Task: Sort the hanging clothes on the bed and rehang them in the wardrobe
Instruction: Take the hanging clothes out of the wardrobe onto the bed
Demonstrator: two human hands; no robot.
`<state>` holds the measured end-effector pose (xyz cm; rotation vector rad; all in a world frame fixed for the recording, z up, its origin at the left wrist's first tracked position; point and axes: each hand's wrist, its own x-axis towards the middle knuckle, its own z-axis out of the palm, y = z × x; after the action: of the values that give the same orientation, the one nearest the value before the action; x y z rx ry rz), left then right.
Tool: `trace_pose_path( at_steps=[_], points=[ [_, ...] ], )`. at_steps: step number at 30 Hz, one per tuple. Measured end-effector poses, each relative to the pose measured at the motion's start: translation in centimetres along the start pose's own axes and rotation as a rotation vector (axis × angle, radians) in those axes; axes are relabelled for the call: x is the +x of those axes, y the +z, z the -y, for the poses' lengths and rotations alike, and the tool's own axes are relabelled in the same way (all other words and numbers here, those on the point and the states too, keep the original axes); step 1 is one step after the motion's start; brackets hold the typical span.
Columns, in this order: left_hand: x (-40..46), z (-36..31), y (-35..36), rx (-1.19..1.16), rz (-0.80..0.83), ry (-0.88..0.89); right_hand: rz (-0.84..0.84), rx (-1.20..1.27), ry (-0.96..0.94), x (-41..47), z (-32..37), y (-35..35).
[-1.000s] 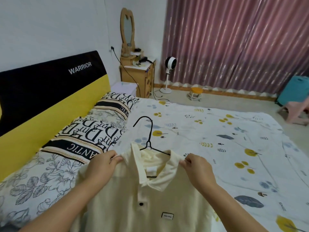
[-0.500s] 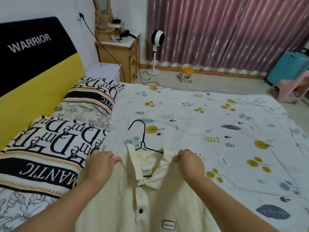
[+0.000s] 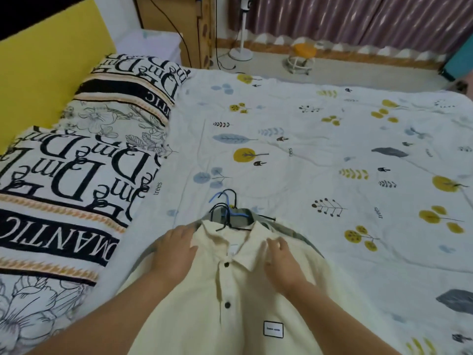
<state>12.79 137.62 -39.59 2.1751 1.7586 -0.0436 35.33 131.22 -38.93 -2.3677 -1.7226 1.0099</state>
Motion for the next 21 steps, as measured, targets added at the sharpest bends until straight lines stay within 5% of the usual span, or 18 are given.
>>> trace_pose_path(
  at_steps=[8,21],
  points=[
    [-2.8,0.1,-1.6,0.120,0.441,0.037,0.115,-0.252,-0.010,-2.7,0.8,-2.0],
    [-10.3,-6.1,-18.4,-0.115,0.198,0.047,0.022,-0.425,-0.256,-13.7,8.5,-14.1]
  ],
)
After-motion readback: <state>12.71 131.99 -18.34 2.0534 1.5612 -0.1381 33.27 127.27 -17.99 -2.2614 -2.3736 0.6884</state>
